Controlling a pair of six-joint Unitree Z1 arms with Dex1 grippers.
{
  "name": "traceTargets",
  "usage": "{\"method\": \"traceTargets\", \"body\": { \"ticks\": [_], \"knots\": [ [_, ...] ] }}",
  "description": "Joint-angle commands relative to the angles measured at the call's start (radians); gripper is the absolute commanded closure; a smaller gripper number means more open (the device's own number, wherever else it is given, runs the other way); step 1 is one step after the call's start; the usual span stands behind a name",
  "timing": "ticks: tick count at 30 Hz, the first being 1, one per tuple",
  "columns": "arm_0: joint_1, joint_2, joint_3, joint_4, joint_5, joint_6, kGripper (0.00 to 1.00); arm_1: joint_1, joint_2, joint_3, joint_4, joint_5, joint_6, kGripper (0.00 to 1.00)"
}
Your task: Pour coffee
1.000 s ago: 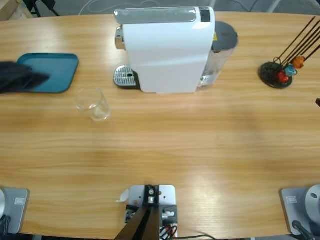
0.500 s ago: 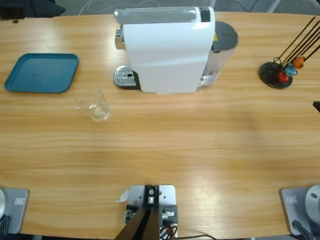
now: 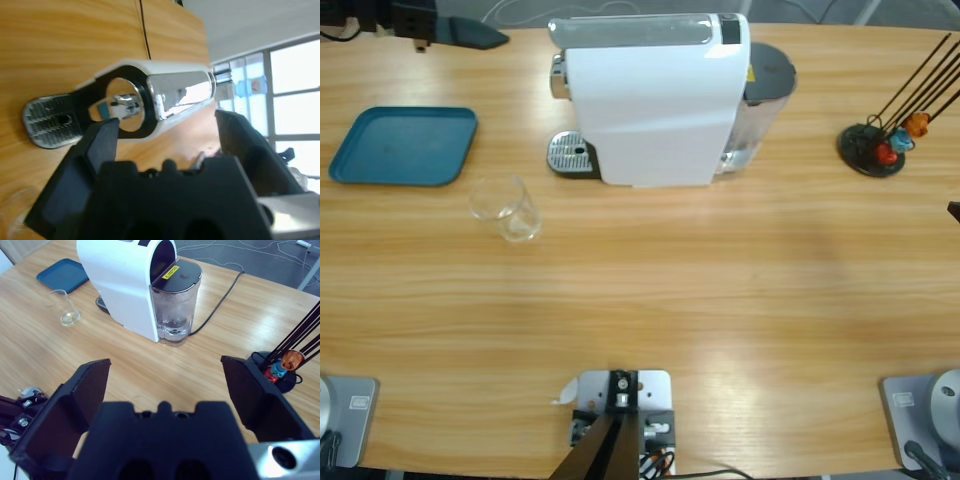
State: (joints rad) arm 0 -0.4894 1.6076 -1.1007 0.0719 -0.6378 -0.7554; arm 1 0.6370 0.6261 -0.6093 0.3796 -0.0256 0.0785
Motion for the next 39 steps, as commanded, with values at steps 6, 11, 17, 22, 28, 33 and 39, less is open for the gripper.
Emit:
{"method": "traceTargets", "body": {
  "ticks": [6, 11, 17, 22, 28, 33, 39],
  "knots": [
    [0.008, 0.161, -0.048, -0.016, -0.079, -0.014, 0.387, 0.010, -0.008, 0.036, -0.019, 0.010, 0.007, 0.000],
    [-0.009, 0.190, -0.089, -0.027, -0.102, -0.018, 0.524, 0.010, -0.003, 0.036, -0.019, 0.011, 0.007, 0.000],
    [-0.015, 0.204, -0.080, -0.026, -0.105, -0.015, 0.869, 0.010, -0.003, 0.036, -0.019, 0.010, 0.007, 0.000],
    [-0.015, 0.179, -0.076, -0.022, -0.109, -0.013, 1.000, 0.010, 0.004, 0.039, -0.028, 0.007, 0.007, 0.000],
    [-0.027, 0.152, -0.078, -0.025, -0.112, -0.012, 1.000, 0.010, 0.000, 0.040, -0.028, 0.007, 0.007, 0.000],
    [-0.059, 0.115, -0.129, -0.026, -0.122, -0.021, 1.000, 0.010, 0.001, 0.042, -0.027, 0.007, 0.006, 0.000],
    [-0.080, 0.071, -0.214, -0.024, -0.088, -0.025, 1.000, 0.010, 0.006, 0.042, -0.027, 0.009, 0.003, 0.000]
  ]
}}
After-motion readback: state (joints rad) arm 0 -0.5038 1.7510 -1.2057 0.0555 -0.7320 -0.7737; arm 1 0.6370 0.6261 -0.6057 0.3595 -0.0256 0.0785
